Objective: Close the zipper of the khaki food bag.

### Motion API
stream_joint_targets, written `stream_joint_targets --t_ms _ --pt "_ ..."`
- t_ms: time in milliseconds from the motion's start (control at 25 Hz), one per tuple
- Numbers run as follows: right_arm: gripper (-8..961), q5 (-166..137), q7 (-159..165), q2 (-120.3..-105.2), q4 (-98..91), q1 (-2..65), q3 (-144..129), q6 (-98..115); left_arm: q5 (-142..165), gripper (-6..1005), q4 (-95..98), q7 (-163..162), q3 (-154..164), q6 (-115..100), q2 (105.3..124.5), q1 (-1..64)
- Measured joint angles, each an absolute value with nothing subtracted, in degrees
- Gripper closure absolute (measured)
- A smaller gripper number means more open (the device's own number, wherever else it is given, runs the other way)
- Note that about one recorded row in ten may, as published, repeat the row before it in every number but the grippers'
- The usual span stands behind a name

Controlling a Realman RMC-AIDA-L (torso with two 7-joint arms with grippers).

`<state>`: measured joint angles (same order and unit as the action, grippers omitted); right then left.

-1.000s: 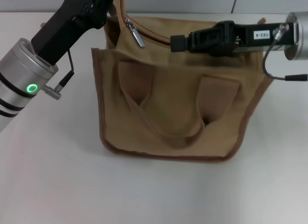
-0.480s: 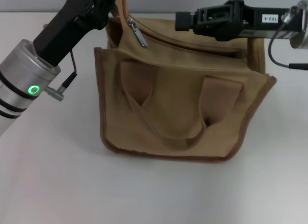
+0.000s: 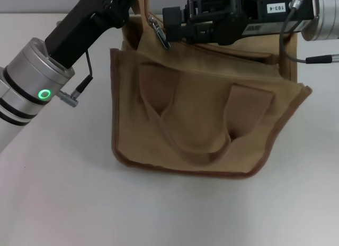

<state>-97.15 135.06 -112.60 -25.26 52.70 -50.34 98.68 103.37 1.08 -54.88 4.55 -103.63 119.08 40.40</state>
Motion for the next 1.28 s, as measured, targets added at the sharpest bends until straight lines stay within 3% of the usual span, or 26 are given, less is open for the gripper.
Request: stream_joint_targets --t_ms 200,1280 --pt "446 -97.2 137.6 -112.48 -25.2 52.8 -50.6 97.6 103.3 977 0.7 -54.9 4.4 -103.8 119.04 40.8" --pt "445 -97.2 138.2 -112.71 -25.7 51.9 -50.6 96.2 103.3 977 -0.1 -55.0 4.4 -104.9 119.04 41.0"
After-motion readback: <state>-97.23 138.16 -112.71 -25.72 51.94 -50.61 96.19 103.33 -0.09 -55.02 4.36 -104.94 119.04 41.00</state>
